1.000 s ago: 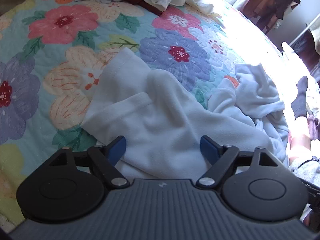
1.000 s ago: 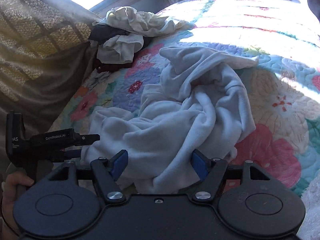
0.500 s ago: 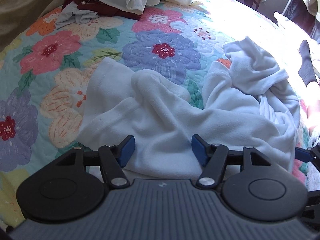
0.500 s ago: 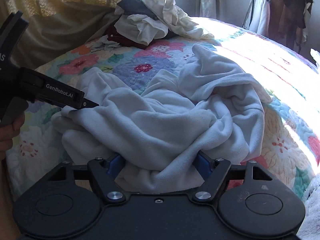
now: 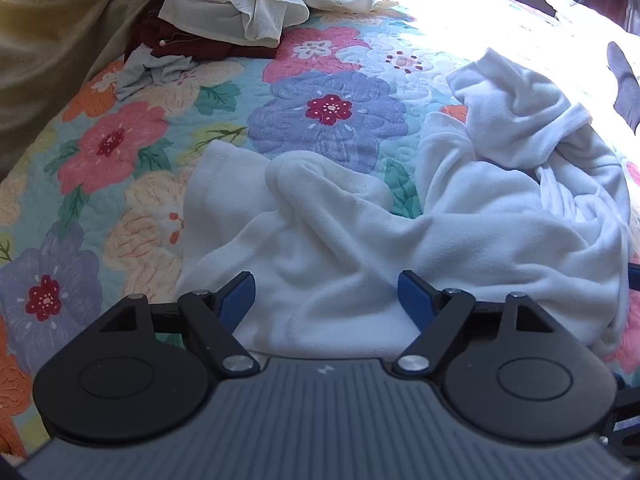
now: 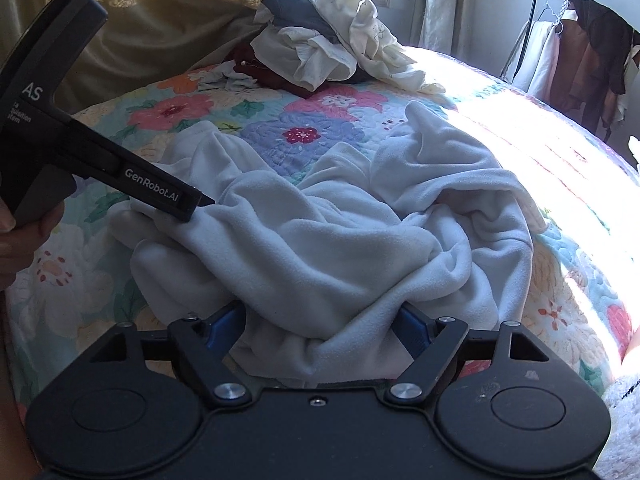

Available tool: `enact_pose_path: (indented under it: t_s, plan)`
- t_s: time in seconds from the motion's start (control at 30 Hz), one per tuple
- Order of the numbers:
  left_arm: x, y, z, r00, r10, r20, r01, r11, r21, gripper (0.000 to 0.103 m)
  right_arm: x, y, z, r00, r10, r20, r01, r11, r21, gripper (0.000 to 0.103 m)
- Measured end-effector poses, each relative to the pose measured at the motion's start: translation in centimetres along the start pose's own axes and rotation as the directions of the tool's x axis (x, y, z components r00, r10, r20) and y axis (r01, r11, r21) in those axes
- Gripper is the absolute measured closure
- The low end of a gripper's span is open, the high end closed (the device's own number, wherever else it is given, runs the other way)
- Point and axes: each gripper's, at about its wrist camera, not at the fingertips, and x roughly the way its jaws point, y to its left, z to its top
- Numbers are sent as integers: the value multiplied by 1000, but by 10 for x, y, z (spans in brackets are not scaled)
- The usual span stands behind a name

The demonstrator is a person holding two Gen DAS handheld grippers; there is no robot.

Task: Fold clothes

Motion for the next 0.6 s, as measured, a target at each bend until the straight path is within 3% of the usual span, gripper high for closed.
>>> enact_pose_path:
  t_s: [0.07, 0.1, 0.13, 0.23, 0.33, 0.4, 0.47, 0.6]
  plan:
    - [2, -3, 0, 1000, -30, 8, 30, 999, 22, 46, -1, -6, 0, 999, 21, 26, -23, 998, 52, 23]
    - [2, -5, 0, 999, -41, 16, 40, 999, 35, 66, -3, -12, 1, 998, 52, 41, -56, 994, 92, 23]
    - [-1, -9, 0, 999, -36, 38, 34, 998, 56, 76, -4, -18, 2, 995, 84, 57, -91, 988, 129, 23]
    - [-14, -20, -1, 993, -21, 117, 4, 990, 138, 85, -9, -41, 4, 981, 168, 101, -189, 947, 262, 23]
    - [-14, -16, 1, 992, -35, 122, 21, 993, 115, 91, -12, -55, 4, 970, 208, 125, -239, 910, 339, 24]
    - [-11, -9, 3, 993, -51, 106, 43, 996, 72, 95, -7, -56, 4, 975, 195, 104, -219, 909, 353, 35]
    - [-10, -2, 5, 992, -67, 103, 63, 997, 37, 95, 1, -51, 6, 982, 167, 84, -185, 927, 327, 57]
    - [-11, 3, 8, 990, -79, 113, 80, 997, 2, 95, 1, -39, 18, 992, 100, 81, -115, 973, 202, 74]
